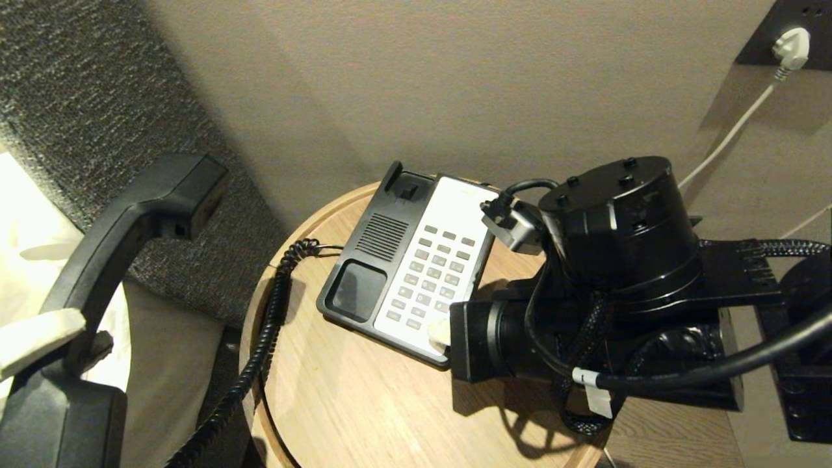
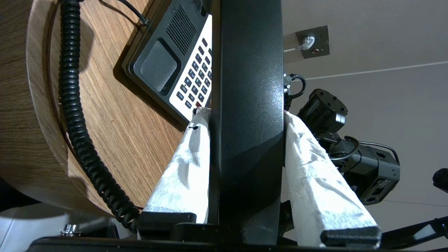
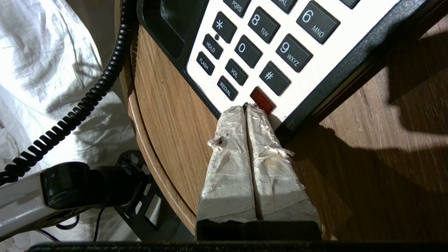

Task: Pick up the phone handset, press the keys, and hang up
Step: Dial the number

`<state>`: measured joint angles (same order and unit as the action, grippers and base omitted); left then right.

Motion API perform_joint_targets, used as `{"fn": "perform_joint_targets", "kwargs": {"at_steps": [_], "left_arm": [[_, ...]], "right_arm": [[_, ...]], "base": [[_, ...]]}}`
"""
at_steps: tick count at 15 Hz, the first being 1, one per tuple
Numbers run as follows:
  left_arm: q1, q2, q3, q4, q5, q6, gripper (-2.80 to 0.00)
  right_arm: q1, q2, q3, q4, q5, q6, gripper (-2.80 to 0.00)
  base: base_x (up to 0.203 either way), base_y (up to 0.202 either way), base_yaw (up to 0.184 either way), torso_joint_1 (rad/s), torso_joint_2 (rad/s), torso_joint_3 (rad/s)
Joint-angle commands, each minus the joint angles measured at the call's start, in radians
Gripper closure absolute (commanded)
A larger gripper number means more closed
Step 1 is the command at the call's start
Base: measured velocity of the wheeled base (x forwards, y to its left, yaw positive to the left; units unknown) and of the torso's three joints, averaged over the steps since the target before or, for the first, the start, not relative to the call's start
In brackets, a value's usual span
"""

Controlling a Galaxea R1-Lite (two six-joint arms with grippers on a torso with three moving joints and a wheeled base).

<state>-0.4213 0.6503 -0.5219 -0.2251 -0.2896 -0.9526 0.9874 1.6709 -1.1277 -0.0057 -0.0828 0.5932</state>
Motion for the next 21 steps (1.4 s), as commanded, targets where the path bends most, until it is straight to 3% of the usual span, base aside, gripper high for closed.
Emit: {"fn": "perform_joint_targets", "kwargs": {"at_steps": [1, 21], "left_arm": [[0.0, -0.001, -0.001, -0.002, -0.002, -0.007, 0.0], [0.001, -0.009, 0.0, -0.002, -0.002, -0.008, 0.0]], "right_arm": [[0.0, 0.003, 0.0, 0.0, 0.0, 0.004, 0.0], [0.0, -0.009, -0.011, -0.017, 0.001, -0.026, 0.0]], "base": [[0.0, 0.0, 0.0, 0.0, 0.0, 0.0], [0.0, 0.0, 0.0, 0.0, 0.0, 0.0]]}}
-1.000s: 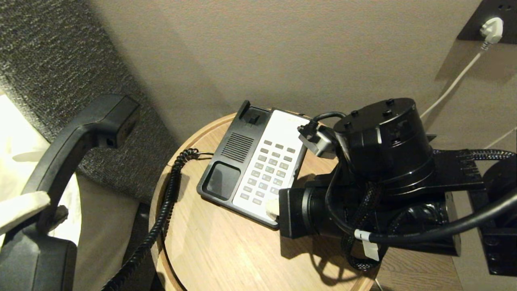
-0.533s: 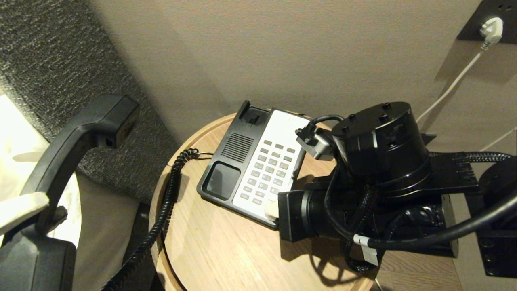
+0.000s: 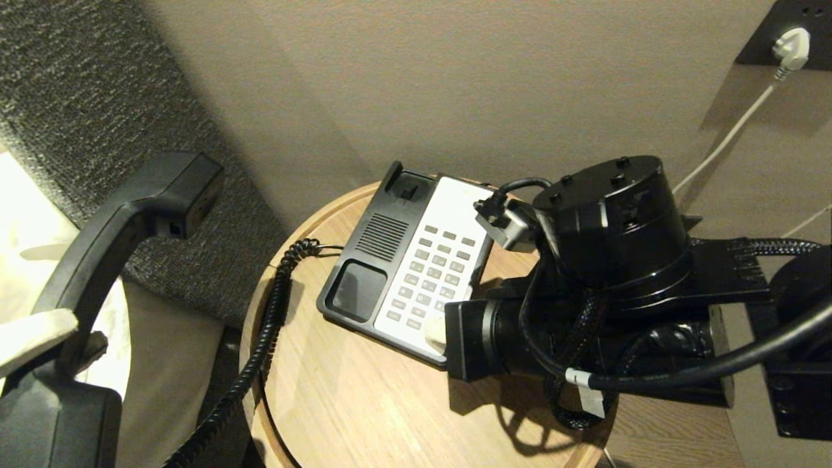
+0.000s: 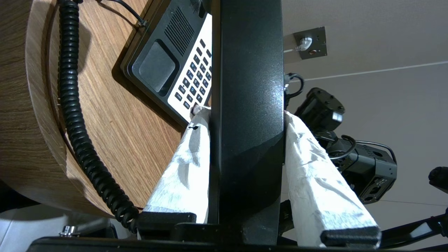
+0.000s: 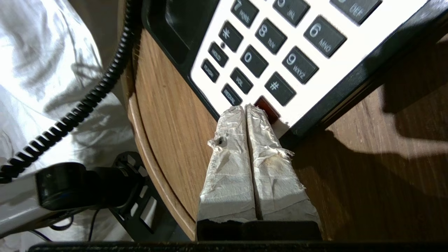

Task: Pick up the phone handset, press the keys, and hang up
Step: Dial the number

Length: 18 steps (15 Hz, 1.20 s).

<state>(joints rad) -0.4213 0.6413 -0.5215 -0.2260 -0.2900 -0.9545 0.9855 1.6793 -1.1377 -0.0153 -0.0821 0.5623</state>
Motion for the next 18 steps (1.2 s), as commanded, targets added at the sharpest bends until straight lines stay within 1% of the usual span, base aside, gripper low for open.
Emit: {"fn": "perform_joint_targets", "kwargs": {"at_steps": [1, 18], "left_arm": [[0.0, -0.003, 0.0, -0.001, -0.001, -0.006, 0.0], [-0.001, -0.005, 0.0, -0.001, -0.003, -0.006, 0.0]], "right_arm": [[0.001, -0.021, -0.002, -0.011, 0.001, 0.007, 0.0], [-0.008, 0.007, 0.014, -0.008, -0.007, -0.006, 0.0]], "base": [[0.0, 0.0, 0.0, 0.0, 0.0, 0.0], [0.0, 0.0, 0.0, 0.0, 0.0, 0.0]]}}
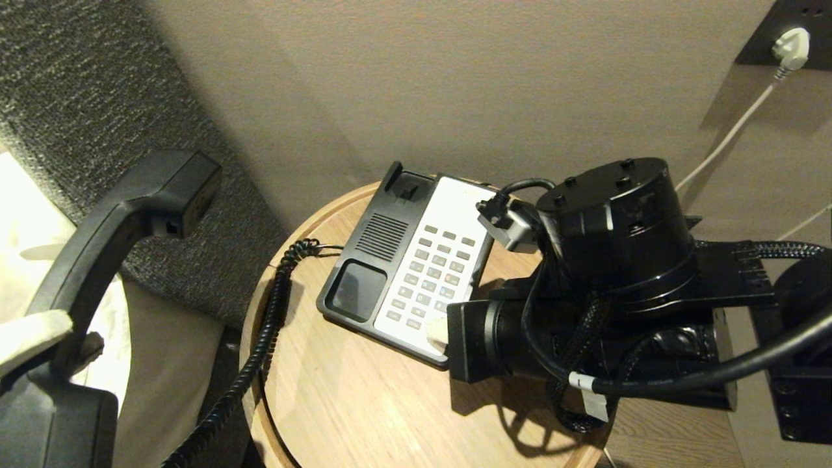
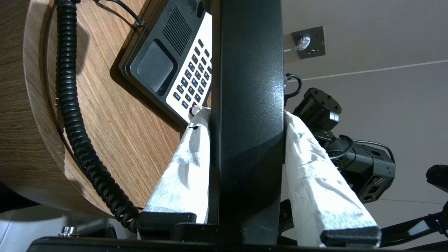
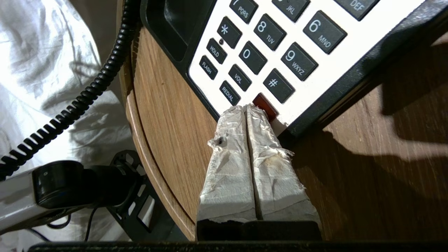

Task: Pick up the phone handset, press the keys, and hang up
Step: Dial the number

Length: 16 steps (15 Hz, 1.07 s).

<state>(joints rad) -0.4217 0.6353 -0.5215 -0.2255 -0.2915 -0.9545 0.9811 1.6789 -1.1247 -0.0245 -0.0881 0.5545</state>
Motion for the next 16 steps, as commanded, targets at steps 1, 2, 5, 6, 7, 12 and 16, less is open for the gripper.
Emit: {"fn": "perform_joint_targets", "kwargs": {"at_steps": [1, 2, 5, 6, 7, 12, 16], "left_arm": [[0.0, 0.001, 0.0, -0.001, -0.002, -0.006, 0.0], [0.0, 0.001, 0.0, -0.001, -0.002, -0.006, 0.0], [0.0, 0.0, 0.0, -0.001, -0.002, -0.006, 0.0], [0.0, 0.0, 0.0, -0.001, -0.002, -0.006, 0.0], [0.001, 0.0, 0.001, -0.001, -0.002, -0.006, 0.0], [0.0, 0.0, 0.001, -0.001, -0.002, -0.006, 0.0], [0.0, 0.0, 0.001, -0.001, -0.002, -0.006, 0.0]], "right_arm": [[-0.007, 0.008, 0.003, 0.0, -0.001, 0.001, 0.0], [-0.01, 0.008, 0.006, 0.0, -0.001, -0.002, 0.0], [-0.018, 0.01, 0.011, 0.0, -0.001, -0.009, 0.0], [-0.022, 0.01, 0.013, 0.0, -0.001, -0.021, 0.0], [-0.024, 0.01, 0.016, -0.002, -0.001, -0.025, 0.0], [-0.028, 0.01, 0.026, -0.002, -0.001, -0.027, 0.0], [-0.036, 0.01, 0.042, -0.003, -0.001, -0.045, 0.0]], "base": [[0.0, 0.0, 0.0, 0.0, 0.0, 0.0], [0.0, 0.0, 0.0, 0.0, 0.0, 0.0], [0.0, 0.0, 0.0, 0.0, 0.0, 0.0], [0.0, 0.0, 0.0, 0.0, 0.0, 0.0], [0.0, 0.0, 0.0, 0.0, 0.0, 0.0], [0.0, 0.0, 0.0, 0.0, 0.0, 0.0], [0.0, 0.0, 0.0, 0.0, 0.0, 0.0]]}}
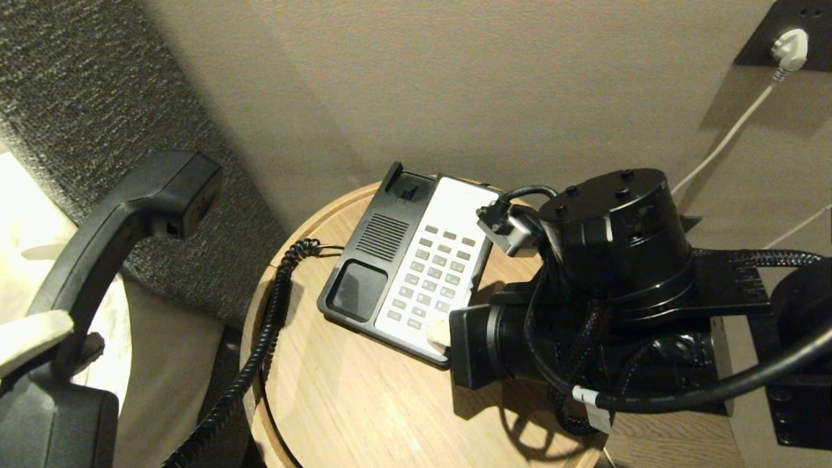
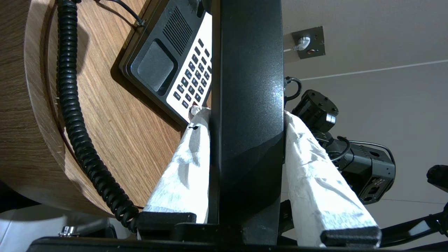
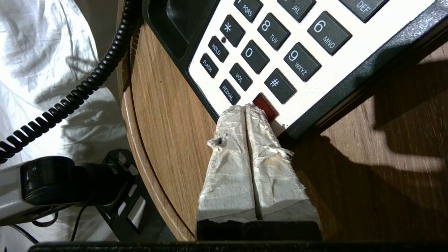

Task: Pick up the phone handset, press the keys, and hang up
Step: Dial the number, then put the handset back

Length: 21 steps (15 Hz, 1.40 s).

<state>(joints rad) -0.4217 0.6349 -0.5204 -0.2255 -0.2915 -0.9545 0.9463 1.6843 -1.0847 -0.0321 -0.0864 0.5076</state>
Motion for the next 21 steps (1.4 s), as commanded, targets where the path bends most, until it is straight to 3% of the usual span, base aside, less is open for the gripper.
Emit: {"fn": "perform_joint_targets", "kwargs": {"at_steps": [1, 12, 15, 17, 21], "left_arm": [[0.001, 0.0, 0.0, -0.001, -0.002, -0.006, 0.0], [0.0, -0.007, -0.006, -0.001, -0.008, -0.004, 0.0], [0.0, 0.0, -0.007, 0.0, -0.027, 0.004, 0.0], [0.0, -0.021, 0.005, 0.008, -0.031, 0.043, 0.0], [0.0, -0.042, 0.05, 0.057, -0.032, 0.244, 0.0]], "right_arm": [[0.0, 0.004, -0.009, 0.004, -0.004, 0.006, 0.0], [0.002, -0.07, -0.037, -0.017, -0.003, 0.043, 0.0], [0.001, -0.08, -0.022, 0.022, -0.11, 0.036, 0.0], [0.0, -0.11, -0.023, 0.053, -0.131, 0.031, 0.0], [-0.07, -0.147, -0.035, 0.07, -0.144, 0.015, 0.0]], "base": [[0.0, 0.0, 0.0, 0.0, 0.0, 0.0], [0.0, 0.0, 0.0, 0.0, 0.0, 0.0], [0.0, 0.0, 0.0, 0.0, 0.0, 0.0], [0.0, 0.0, 0.0, 0.0, 0.0, 0.0], [0.0, 0.0, 0.0, 0.0, 0.0, 0.0]]}}
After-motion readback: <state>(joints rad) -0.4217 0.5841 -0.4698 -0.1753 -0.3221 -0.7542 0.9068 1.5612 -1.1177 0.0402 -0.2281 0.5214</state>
